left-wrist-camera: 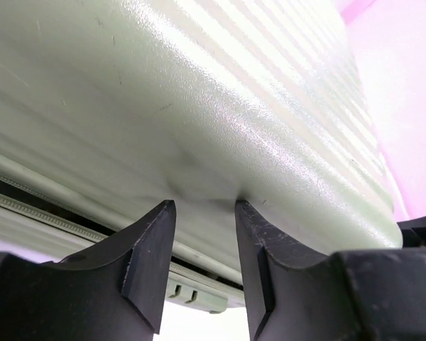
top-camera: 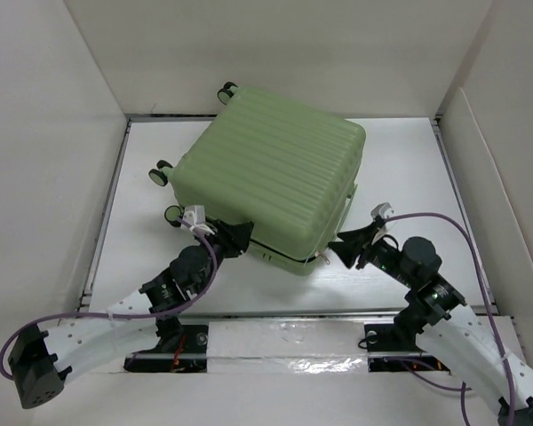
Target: Pack the luggage
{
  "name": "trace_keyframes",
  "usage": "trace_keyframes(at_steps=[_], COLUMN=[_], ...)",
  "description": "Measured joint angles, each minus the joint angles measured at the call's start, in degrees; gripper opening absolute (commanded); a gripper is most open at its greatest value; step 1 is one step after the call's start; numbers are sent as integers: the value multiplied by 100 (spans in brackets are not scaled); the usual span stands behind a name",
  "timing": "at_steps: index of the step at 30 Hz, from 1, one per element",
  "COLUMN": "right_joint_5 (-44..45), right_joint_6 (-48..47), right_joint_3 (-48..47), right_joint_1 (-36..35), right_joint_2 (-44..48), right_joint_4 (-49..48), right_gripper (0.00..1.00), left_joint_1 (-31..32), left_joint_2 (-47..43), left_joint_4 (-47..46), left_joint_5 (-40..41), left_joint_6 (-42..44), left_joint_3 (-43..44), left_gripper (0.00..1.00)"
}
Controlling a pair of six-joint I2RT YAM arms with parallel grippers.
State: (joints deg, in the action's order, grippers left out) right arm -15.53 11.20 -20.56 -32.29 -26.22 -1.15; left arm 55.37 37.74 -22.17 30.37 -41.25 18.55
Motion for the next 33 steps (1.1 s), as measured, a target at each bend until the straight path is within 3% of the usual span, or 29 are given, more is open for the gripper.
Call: trace_keyframes(at_steps=[1, 10, 15, 21, 26, 28, 33], right_joint_5=[0, -330, -511, -839, -1097, -1176, -1255], right_joint_6=[46, 33, 28, 44, 17, -11, -17], right_joint_3=[55, -61, -61, -61, -61, -61, -61], right_joint_1=[-39, -79, -76, 17, 39, 39, 39], right_joint_2=[48, -1239, -1165, -1185, -1694, -1847, -1921], right_joint_4=[70, 278, 420, 413, 424, 437, 332], right_gripper=[64, 61, 59, 56, 49, 38, 28], left_joint_1=[-26, -85, -85, -20, 293, 348, 352], left_joint_2=[-7, -225, -216, -179, 393, 745, 1445], left_joint_4=[109, 793, 988, 1019, 721, 568, -17], left_joint_5=[-20, -868, -1604, -2173, -2590, -2761, -3121], left_joint_6=[9, 238, 511, 835, 1062, 1113, 1178], left_joint_3=[63, 155, 140, 33, 28, 26, 26], left_gripper=[35, 17, 6, 1, 2, 2, 3])
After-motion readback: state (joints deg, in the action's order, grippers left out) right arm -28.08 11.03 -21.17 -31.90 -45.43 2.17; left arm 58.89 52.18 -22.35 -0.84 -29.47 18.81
